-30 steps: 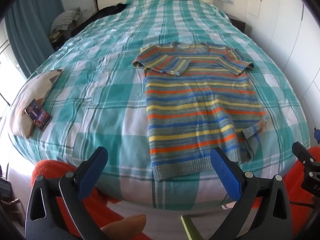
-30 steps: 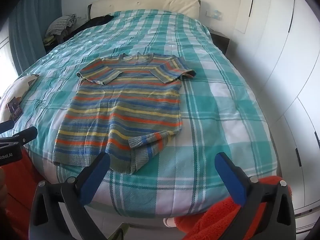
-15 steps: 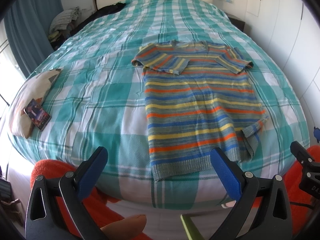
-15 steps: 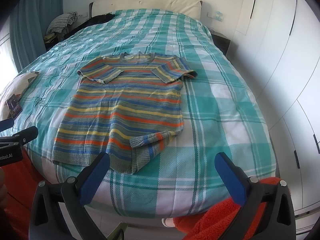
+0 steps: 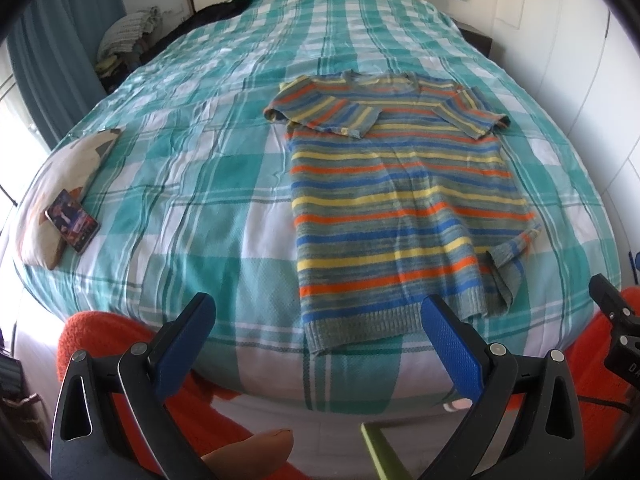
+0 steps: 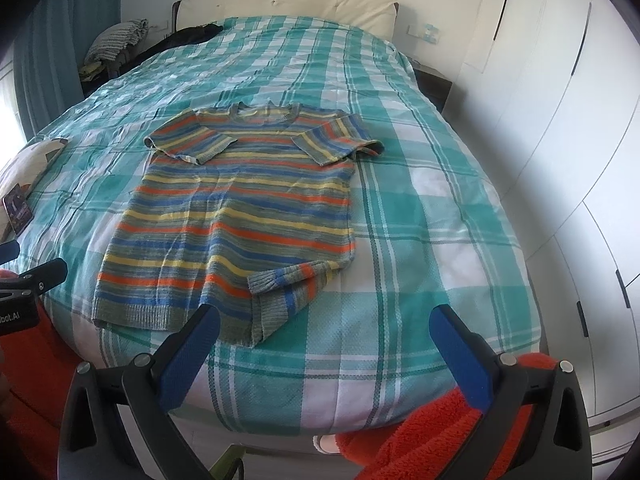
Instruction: Fold small clothes
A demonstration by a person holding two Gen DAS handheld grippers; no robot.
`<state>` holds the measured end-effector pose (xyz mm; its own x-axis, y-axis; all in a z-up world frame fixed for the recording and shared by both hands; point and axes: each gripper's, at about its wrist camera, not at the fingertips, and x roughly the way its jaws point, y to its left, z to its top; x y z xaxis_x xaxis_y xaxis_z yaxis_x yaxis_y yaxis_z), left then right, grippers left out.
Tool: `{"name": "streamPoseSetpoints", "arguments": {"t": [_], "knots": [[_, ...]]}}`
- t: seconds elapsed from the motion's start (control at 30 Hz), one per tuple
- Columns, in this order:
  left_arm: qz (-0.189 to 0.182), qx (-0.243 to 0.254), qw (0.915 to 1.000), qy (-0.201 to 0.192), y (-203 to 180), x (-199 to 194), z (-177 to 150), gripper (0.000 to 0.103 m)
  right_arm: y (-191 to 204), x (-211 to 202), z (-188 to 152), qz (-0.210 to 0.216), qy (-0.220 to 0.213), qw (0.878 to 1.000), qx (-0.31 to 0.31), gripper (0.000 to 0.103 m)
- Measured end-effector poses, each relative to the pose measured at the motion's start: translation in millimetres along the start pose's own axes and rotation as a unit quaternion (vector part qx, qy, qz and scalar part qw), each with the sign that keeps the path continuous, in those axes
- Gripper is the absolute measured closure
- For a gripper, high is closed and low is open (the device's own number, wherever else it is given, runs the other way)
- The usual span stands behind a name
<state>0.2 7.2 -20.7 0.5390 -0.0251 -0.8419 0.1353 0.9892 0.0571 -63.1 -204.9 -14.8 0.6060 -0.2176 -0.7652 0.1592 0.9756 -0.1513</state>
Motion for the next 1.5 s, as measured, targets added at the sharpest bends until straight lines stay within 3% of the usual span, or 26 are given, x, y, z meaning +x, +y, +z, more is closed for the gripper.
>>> {"name": "streamPoseSetpoints", "arguments": {"t": [0.73, 0.83, 0.93, 1.0, 1.1, 1.17, 1.23, 1.33, 1.5], "knots": [[0.024, 0.008, 0.9995, 0.021, 3, 19, -8, 0.0, -4, 4, -2, -0.002, 0.009, 1.0, 0.005, 0.0], [0.034, -0.03, 0.9963, 0.074, 24, 44, -15, 0.001, -11, 3, -1, -0.002, 0.004, 1.0, 0.017, 0.0], [0.002, -0.103, 0.9861, 0.13, 60, 70, -26, 0.001, -25, 8, 0, -0.013, 0.006, 0.999, 0.031, 0.0], [-0.032, -0.159, 0.9763, 0.143, 84, 81, -31, 0.001, -35, 12, 0, -0.01, 0.008, 0.999, 0.045, 0.0], [-0.077, -0.197, 0.9651, 0.155, 100, 94, -36, 0.002, -58, 28, -2, 0.011, 0.024, 0.996, 0.084, 0.0], [-0.088, -0.19, 0.9629, 0.17, 92, 101, -35, 0.003, -64, 42, -4, 0.027, 0.042, 0.994, 0.099, 0.0], [-0.091, -0.171, 0.9655, 0.174, 81, 107, -35, 0.005, -62, 57, -5, 0.055, 0.062, 0.992, 0.098, 0.0], [-0.1, -0.129, 0.9702, 0.179, 63, 115, -32, 0.018, -44, 80, 0, 0.12, 0.08, 0.987, 0.077, 0.0], [-0.087, -0.1, 0.9789, 0.155, 49, 124, -22, 0.019, -28, 126, 18, 0.175, 0.112, 0.969, 0.137, 0.0]]}}
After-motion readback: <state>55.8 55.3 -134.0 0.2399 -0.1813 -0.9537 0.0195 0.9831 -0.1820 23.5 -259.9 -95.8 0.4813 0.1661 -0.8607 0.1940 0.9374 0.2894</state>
